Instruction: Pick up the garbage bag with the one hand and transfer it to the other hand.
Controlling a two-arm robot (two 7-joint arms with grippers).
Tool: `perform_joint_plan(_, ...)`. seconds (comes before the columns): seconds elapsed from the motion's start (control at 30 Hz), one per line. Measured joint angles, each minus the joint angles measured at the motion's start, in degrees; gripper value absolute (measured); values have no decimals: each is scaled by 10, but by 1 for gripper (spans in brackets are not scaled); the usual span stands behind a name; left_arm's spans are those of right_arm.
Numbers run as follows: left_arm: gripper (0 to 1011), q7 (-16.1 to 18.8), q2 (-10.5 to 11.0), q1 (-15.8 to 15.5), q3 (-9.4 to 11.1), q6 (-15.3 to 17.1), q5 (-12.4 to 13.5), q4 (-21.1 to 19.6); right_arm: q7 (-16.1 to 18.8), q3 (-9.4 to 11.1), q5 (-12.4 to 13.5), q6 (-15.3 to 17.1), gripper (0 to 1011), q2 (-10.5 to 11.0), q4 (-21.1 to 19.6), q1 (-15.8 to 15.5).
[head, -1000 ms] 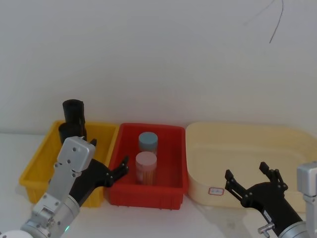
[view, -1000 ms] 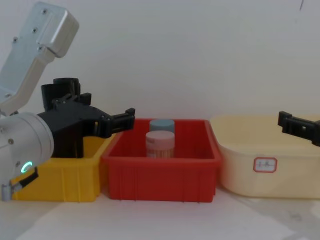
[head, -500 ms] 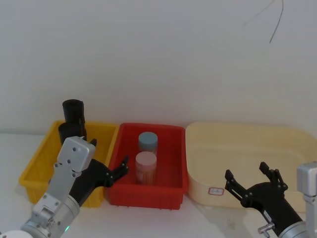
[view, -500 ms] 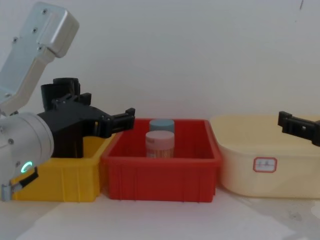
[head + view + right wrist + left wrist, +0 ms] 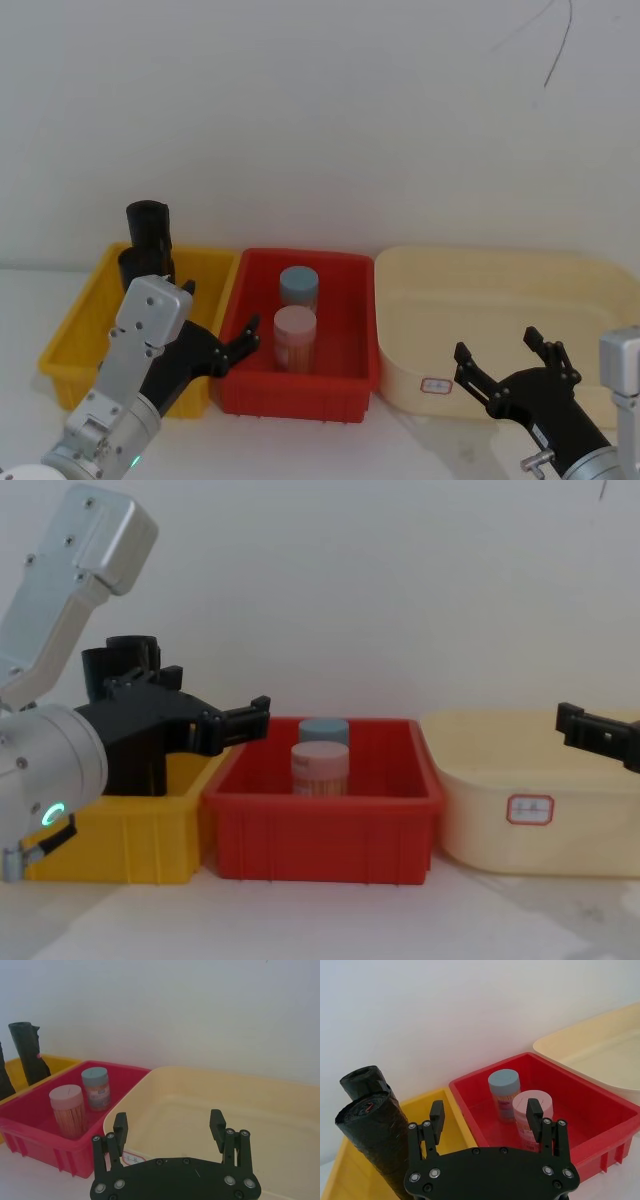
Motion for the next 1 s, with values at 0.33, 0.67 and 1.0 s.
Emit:
perform_joint_plan(0.33,1001,0,0,0,0,0,0,0,10,0,4,0,1001,-1,10,11)
perform_joint_plan(0.67,1001,0,0,0,0,0,0,0,72,-2,35,2,1001,0,61,66)
perform_joint_plan(1.0,1001,0,0,0,0,0,0,0,163,-20,72,7,1001,-4,152,163)
